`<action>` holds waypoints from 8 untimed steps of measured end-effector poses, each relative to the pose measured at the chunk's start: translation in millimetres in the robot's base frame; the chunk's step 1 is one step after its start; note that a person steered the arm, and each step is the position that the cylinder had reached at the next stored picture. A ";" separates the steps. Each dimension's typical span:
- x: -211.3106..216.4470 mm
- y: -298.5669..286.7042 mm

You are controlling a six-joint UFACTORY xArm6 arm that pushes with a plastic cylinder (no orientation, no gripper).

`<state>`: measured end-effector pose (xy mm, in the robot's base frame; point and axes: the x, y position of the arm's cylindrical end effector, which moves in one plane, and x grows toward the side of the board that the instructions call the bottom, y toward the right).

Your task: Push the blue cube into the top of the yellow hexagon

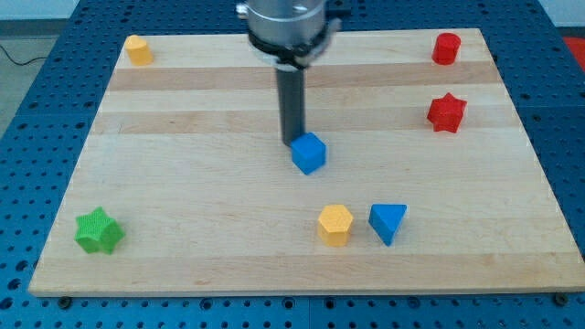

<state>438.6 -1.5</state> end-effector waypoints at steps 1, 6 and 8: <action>26.9 19.8; 64.0 48.2; 33.4 -25.5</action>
